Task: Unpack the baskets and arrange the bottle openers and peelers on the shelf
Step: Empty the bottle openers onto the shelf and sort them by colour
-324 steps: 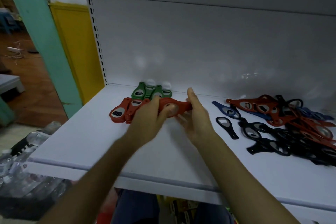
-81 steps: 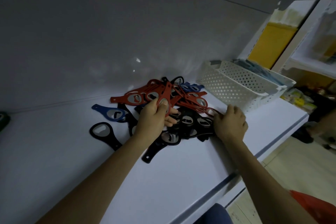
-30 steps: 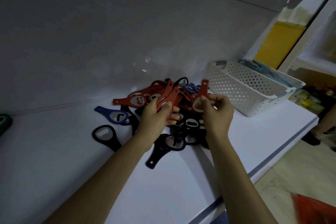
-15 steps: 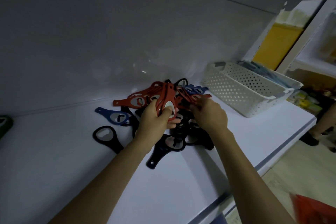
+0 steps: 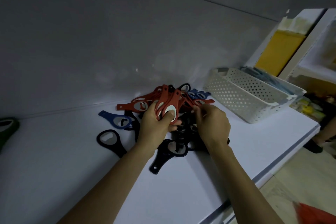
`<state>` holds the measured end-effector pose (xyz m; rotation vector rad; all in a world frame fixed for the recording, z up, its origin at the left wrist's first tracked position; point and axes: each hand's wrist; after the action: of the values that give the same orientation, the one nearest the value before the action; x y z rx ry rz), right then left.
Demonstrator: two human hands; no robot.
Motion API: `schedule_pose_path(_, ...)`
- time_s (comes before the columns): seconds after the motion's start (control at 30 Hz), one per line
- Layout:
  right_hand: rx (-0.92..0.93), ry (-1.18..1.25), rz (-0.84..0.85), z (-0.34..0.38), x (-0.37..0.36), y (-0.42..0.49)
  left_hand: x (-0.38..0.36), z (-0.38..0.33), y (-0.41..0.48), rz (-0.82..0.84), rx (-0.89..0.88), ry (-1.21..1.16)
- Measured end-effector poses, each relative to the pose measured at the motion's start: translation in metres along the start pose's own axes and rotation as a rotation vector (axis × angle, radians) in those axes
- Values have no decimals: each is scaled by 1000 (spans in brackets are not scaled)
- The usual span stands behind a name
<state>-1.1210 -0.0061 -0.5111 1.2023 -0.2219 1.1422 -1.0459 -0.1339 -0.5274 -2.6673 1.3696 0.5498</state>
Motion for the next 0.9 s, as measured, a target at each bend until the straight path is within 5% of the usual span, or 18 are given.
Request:
schedule_pose_path(0.17,-84,390,-157,25,4,-15,-1,2,0,3,-16,44)
schedule_pose_path(0.3,177,535,85,44,3,-31,2,0,1,-38,-17,133)
schedule_pose_path(0.43,-7,737,297,41,5,-21,5,-2,4,-66,-12,161)
schedule_pose_path(0.57,-33,293,112,15,0,13,3,-2,1,-54,-20,151)
schedule_pose_path(0.73,53,-191,478,-14,-18,35,2,-4,0,-21,7,98)
schedule_pose_path(0.9,202,-161,120,-2,-12,28,2,-6,1,-35,35,60)
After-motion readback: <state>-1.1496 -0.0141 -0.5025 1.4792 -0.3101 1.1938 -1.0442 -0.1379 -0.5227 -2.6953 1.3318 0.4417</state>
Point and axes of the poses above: each hand's wrist, its own y-axis towards the middle knuckle, its own x-axis out of the back of the hand, z = x × y, and after that the axes turned 8 degrees about -z, right-handed
